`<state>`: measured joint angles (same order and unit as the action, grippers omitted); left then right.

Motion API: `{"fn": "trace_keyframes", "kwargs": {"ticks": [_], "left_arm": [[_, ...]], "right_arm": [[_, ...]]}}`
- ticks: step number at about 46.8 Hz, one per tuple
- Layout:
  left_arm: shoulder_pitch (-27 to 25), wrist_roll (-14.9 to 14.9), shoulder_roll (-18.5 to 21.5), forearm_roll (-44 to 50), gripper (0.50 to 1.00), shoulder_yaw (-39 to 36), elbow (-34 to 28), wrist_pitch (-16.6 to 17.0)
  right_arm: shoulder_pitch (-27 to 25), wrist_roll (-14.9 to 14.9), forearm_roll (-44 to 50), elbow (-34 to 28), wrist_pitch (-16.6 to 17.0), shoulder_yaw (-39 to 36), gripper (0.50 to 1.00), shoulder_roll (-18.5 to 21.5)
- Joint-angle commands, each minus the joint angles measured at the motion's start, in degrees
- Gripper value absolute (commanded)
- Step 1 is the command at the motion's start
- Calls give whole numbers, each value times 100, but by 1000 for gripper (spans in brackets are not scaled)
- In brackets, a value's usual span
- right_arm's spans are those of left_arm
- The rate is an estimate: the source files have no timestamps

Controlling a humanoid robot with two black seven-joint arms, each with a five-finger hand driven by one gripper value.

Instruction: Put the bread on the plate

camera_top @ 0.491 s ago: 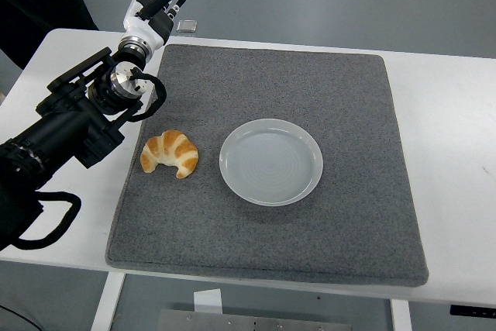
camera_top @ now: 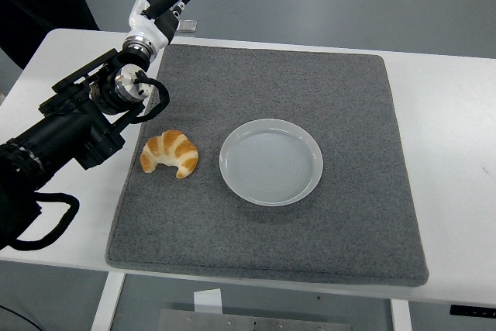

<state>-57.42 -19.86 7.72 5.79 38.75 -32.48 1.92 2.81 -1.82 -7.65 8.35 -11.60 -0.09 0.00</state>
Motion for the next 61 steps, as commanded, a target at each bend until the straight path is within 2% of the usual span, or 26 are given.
{"fn": "trace_keyframes", "kwargs": {"ticks": [1, 4, 10, 19, 26, 34, 39, 46, 54, 61], "left_arm": [[-24, 17, 45, -420, 994, -245, -153, -8], [-76, 52, 167, -806, 994, -412, -363, -34], [-348, 52, 774, -1659, 994, -1280, -899, -34], [-805, 43, 1626, -2292, 994, -2652, -1901, 19], [-1201, 43, 2259, -2969, 992, -3417, -2639, 10], [-1710, 52, 2936, -3338, 992, -4559, -3431, -17], [-1852, 52, 3200, -3926, 990, -5008, -3730, -17], [-1887, 78, 3543, -4753, 990, -5140, -3906, -17], [-2098, 87, 3622, -5289, 990, -5632, -3941, 1], [-2124, 87, 3622, -5738, 990, -5782, -4038, 10]], "right_arm": [[0, -3, 0, 0, 0, 0, 952, 0], [0, 6, 0, 0, 0, 0, 952, 0], [0, 6, 0, 0, 0, 0, 952, 0], [0, 6, 0, 0, 0, 0, 952, 0], [0, 6, 0, 0, 0, 0, 952, 0], [0, 6, 0, 0, 0, 0, 952, 0], [0, 6, 0, 0, 0, 0, 952, 0], [0, 6, 0, 0, 0, 0, 952, 0], [0, 6, 0, 0, 0, 0, 952, 0], [0, 6, 0, 0, 0, 0, 952, 0]]}}
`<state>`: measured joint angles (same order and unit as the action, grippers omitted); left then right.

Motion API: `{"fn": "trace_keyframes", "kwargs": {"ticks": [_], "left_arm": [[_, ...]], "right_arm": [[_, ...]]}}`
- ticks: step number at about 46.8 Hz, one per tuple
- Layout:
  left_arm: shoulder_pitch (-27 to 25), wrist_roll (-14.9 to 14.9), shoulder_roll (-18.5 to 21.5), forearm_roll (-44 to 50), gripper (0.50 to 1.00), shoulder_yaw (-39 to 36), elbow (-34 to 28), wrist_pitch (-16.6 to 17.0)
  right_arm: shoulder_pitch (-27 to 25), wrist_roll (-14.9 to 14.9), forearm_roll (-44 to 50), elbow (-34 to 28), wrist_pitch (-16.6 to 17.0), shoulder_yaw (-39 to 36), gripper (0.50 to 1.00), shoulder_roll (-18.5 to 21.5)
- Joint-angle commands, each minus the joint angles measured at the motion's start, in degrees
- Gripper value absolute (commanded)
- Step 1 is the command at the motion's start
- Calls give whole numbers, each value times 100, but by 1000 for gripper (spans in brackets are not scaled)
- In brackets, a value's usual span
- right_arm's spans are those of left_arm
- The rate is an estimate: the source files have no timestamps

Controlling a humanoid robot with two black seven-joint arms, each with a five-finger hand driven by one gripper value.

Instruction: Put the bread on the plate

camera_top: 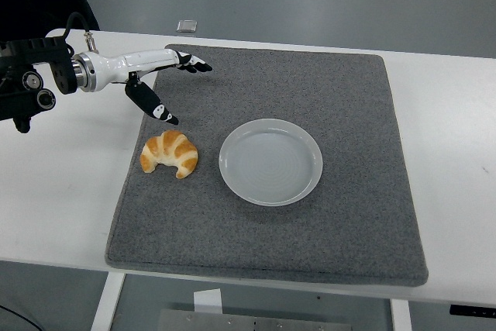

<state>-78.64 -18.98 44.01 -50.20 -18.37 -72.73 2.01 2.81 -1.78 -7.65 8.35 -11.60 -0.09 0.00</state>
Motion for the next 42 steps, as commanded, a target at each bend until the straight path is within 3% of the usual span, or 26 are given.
{"fn": "trace_keyframes", "kwargs": {"ticks": [1, 42], "left_arm": [[-2, 0, -15, -166, 990, -96, -13, 1], [-55, 9, -24, -351, 988, -721, -277, -333]], "right_arm": [[0, -7, 0, 0, 0, 0, 952, 0], [0, 2, 0, 0, 0, 0, 952, 0]]}}
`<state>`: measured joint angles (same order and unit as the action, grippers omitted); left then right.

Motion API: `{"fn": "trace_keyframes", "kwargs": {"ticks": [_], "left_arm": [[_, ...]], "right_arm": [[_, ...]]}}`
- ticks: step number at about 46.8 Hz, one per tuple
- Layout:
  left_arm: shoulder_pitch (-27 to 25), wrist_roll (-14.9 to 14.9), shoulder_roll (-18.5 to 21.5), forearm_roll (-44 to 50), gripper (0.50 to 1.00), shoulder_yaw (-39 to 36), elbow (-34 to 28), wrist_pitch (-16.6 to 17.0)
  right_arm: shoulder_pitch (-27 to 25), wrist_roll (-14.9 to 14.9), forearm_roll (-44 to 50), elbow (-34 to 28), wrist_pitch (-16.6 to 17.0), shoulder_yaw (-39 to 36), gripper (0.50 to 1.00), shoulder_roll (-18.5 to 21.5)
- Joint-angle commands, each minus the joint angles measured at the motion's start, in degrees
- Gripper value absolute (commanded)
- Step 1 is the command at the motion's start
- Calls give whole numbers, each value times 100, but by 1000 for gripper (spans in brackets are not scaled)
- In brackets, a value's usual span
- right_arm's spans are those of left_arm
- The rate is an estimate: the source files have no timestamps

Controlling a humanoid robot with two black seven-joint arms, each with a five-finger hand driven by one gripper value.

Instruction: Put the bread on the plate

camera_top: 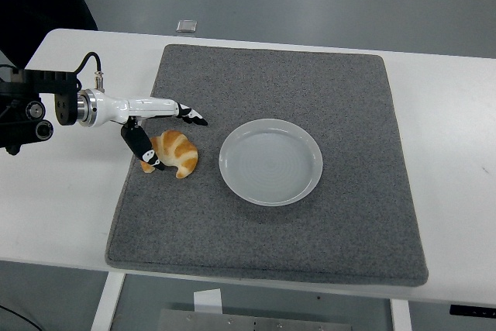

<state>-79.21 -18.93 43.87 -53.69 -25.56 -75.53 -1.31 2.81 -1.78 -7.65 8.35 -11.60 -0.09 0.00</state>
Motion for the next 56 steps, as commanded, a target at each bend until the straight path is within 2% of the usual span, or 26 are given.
{"fn": "trace_keyframes", "kwargs": {"ticks": [1, 42, 53, 56], "left_arm": [[2, 4, -10, -1, 988, -2, 3, -1], [169, -5, -221, -414, 971, -19, 302, 78], [248, -5, -423, -502, 930, -54, 460, 166], [257, -5, -432, -502, 900, -54, 469, 175]], "right_arm": [[0, -6, 0, 0, 0, 0, 952, 0], [0, -6, 0, 0, 0, 0, 952, 0], [0, -6, 0, 0, 0, 0, 952, 0], [0, -6, 0, 0, 0, 0, 952, 0]]}}
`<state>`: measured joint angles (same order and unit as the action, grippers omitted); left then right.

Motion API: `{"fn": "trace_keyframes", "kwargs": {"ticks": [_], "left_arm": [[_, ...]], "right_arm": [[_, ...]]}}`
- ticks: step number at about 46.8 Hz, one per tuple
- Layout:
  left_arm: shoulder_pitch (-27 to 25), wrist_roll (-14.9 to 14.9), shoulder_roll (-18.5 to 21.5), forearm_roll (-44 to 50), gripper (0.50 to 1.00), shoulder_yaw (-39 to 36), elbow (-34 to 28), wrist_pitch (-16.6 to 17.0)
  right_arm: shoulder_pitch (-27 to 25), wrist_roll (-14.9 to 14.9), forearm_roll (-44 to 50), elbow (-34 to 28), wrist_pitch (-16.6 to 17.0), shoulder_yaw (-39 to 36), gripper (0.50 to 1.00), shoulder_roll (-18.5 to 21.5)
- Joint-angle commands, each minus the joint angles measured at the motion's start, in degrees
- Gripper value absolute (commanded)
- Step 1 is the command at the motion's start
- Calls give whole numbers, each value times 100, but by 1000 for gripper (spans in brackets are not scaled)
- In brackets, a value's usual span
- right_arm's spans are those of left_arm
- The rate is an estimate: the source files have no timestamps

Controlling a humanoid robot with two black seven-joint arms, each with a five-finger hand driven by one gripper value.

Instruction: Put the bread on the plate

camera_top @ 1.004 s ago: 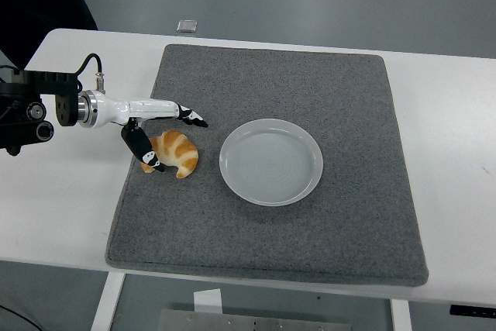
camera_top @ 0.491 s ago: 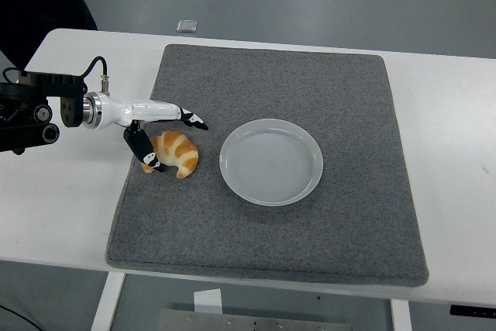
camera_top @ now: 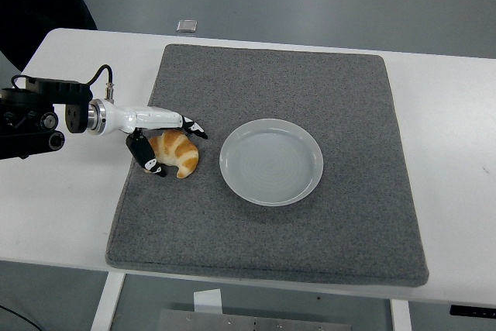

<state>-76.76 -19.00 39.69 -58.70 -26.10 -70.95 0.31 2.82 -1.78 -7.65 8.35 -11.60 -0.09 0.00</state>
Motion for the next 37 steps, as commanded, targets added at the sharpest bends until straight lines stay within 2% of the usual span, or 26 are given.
{"fn": "trace_keyframes", "kwargs": {"ticks": [1, 8, 11, 13, 17, 20, 23, 26, 29, 31, 37], "left_arm": [[12, 1, -22, -10, 898, 0, 11, 13], [3, -8, -49, -45, 859, 0, 72, 22], [12, -8, -58, -107, 819, 0, 90, 83], [12, -8, -49, -133, 814, 0, 90, 127], [20, -16, -49, -151, 763, 0, 90, 180], [12, -16, -49, -151, 744, 0, 90, 180], [12, -16, -49, -160, 679, 0, 99, 215], [12, -16, -49, -160, 639, 0, 116, 242], [12, -16, -49, -160, 538, 0, 134, 250], [12, -16, -49, -160, 500, 0, 134, 259], [12, -16, -58, -230, 500, 0, 169, 259]], "right_arm": [[0, 2, 0, 0, 0, 0, 952, 0], [0, -7, 0, 0, 0, 0, 952, 0], [0, 2, 0, 0, 0, 0, 954, 0], [0, 2, 0, 0, 0, 0, 952, 0], [0, 2, 0, 0, 0, 0, 952, 0], [0, 2, 0, 0, 0, 0, 952, 0], [0, 2, 0, 0, 0, 0, 952, 0], [0, -7, 0, 0, 0, 0, 952, 0], [0, 2, 0, 0, 0, 0, 952, 0], [0, 2, 0, 0, 0, 0, 952, 0], [0, -7, 0, 0, 0, 0, 952, 0]]}}
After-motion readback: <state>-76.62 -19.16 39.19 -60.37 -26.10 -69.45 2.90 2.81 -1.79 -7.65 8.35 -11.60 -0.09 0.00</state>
